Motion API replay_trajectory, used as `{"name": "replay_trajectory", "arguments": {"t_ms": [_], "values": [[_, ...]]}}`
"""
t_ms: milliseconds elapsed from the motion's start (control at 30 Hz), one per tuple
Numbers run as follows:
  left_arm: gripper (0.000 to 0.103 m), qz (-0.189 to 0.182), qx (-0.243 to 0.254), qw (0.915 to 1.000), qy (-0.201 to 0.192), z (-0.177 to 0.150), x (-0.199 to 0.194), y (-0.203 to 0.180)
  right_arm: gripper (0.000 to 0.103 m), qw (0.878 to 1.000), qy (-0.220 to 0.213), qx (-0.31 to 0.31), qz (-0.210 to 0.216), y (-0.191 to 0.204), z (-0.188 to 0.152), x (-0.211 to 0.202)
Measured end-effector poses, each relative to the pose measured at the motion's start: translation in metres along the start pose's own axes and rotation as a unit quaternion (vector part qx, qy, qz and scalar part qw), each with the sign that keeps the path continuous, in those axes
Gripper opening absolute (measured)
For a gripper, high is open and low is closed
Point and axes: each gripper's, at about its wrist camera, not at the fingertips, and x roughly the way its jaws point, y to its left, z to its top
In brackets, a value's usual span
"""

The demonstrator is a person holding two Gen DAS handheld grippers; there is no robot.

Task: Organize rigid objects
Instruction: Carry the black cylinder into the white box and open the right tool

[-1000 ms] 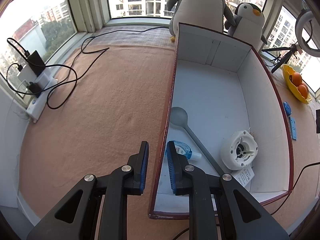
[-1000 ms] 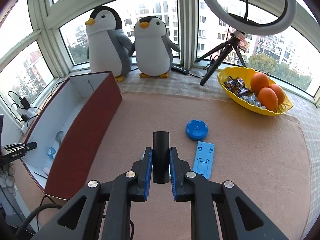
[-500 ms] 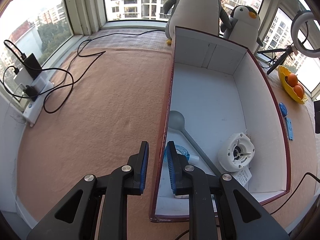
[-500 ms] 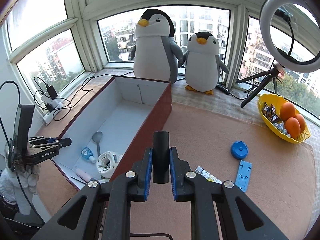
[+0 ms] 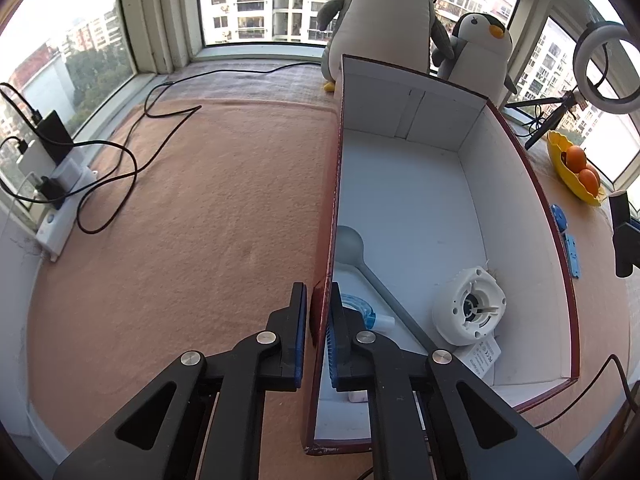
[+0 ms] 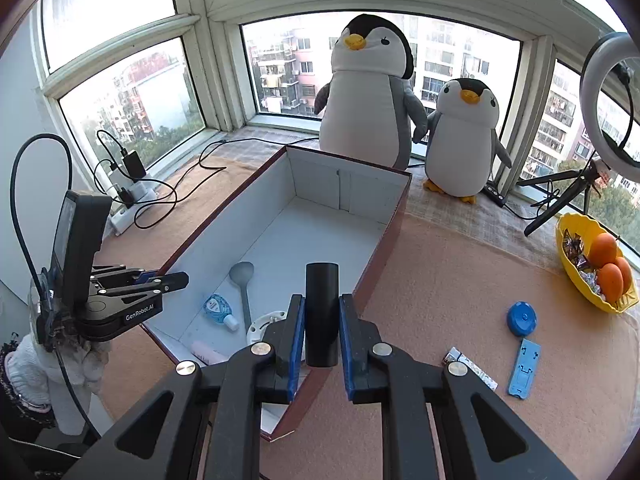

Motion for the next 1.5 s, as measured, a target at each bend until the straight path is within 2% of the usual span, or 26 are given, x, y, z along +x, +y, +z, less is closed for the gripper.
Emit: {"name": "replay_trajectory", "arguments": {"t_ms": [600,933,967,1100,1233,1367,1500], "values": [[0.006,-0.005,0.015,0.9998,-0.008,0.0,0.001,0.0,0.015,0.999,0.036,-0.028,0.015,0.046,0.003,0.034],[0.006,-0.007,0.019,0.9998,-0.007,0.0,0.001,0.0,0.015,0.998,0.051,-0.027,0.023,0.057,0.001,0.05],[0.006,-0.007,0.018,0.9998,-0.007,0.0,0.001,0.0,0.016,0.998,0.051,-0.026,0.024,0.056,0.001,0.05],[0.006,-0.006,0.019,0.9998,-0.007,0.0,0.001,0.0,0.034,0.998,0.046,-0.023,0.02,0.054,0.001,0.047],[0.006,-0.005,0.019,0.9998,-0.007,0.0,0.002,0.001,0.037,0.999,0.044,-0.019,0.021,0.051,0.002,0.045],[0.006,-0.004,0.019,0.9998,-0.006,0.001,0.002,0.0,0.048,0.999,0.039,-0.019,0.019,0.048,0.001,0.041],[0.006,-0.002,0.019,0.9998,-0.005,0.001,0.002,0.0,0.05,0.999,0.034,-0.013,0.017,0.043,0.001,0.038]]}}
